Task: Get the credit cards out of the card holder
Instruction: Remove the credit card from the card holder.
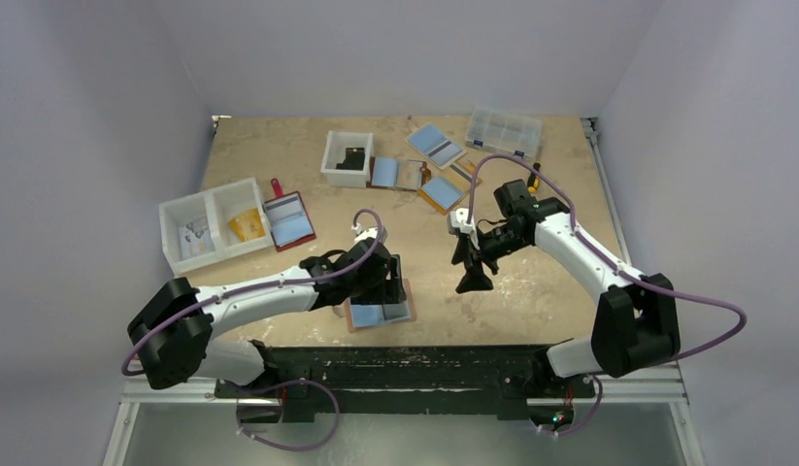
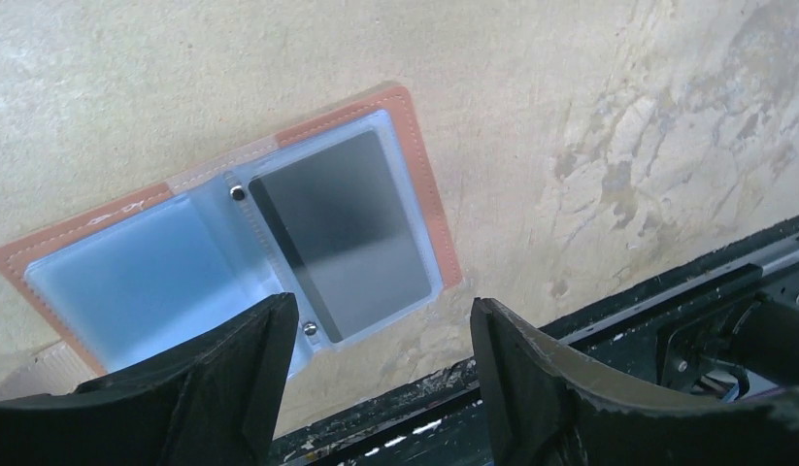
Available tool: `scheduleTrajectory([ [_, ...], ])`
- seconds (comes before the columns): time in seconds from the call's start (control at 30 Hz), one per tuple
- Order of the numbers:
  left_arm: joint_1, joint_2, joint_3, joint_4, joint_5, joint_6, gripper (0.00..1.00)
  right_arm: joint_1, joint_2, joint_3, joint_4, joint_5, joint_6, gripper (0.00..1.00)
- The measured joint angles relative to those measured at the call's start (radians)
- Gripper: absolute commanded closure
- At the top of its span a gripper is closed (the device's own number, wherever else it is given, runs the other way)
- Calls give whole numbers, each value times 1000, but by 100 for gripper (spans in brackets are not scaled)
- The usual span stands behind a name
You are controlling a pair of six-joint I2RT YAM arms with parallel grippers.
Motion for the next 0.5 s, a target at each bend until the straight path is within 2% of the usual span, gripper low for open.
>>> scheduleTrajectory([
  [0.17, -3, 26, 25, -53, -21, -57, 30, 0, 16, 0, 3, 0, 2, 23],
  [0.5, -6, 205, 121, -82, -21, -102, 34, 0, 16, 0, 10, -2, 3, 23],
])
